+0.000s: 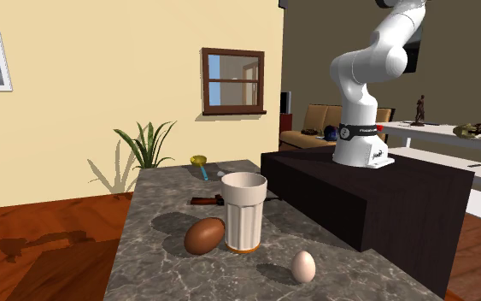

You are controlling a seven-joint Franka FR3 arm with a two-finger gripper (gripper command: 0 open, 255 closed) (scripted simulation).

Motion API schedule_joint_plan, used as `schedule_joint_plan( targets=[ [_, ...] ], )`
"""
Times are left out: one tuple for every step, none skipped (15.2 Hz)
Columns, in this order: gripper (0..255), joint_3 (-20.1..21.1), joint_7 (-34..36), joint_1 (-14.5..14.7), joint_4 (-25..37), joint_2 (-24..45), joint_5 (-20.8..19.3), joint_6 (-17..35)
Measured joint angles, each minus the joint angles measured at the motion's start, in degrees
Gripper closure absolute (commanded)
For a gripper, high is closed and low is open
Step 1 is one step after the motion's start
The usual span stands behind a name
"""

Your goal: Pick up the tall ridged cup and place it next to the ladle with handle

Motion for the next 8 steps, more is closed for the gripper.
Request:
schedule_joint_plan(
  targets=[
    [0, 0.0, 0.0, 0.0, 0.0, 0.0, 0.0, 0.0],
    [0, 0.1, 0.0, 0.0, -0.8, 0.1, 0.0, 0.8],
    [0, 0.3, 0.0, 0.0, -2.2, 0.6, 0.1, 2.4],
    [0, 0.3, -0.2, 0.0, -3.3, 1.2, 0.1, 4.0],
    [0, 0.5, -0.1, 0.0, -4.8, 1.5, 0.2, 5.7],
    [0, 0.7, -0.2, 0.0, -5.7, 2.3, 0.2, 7.3],
    [0, 0.9, -0.2, 0.0, -6.7, 3.5, 0.3, 9.3],
    [0, 0.7, -0.6, -0.1, -8.3, 3.7, 0.2, 11.0]
  ],
)
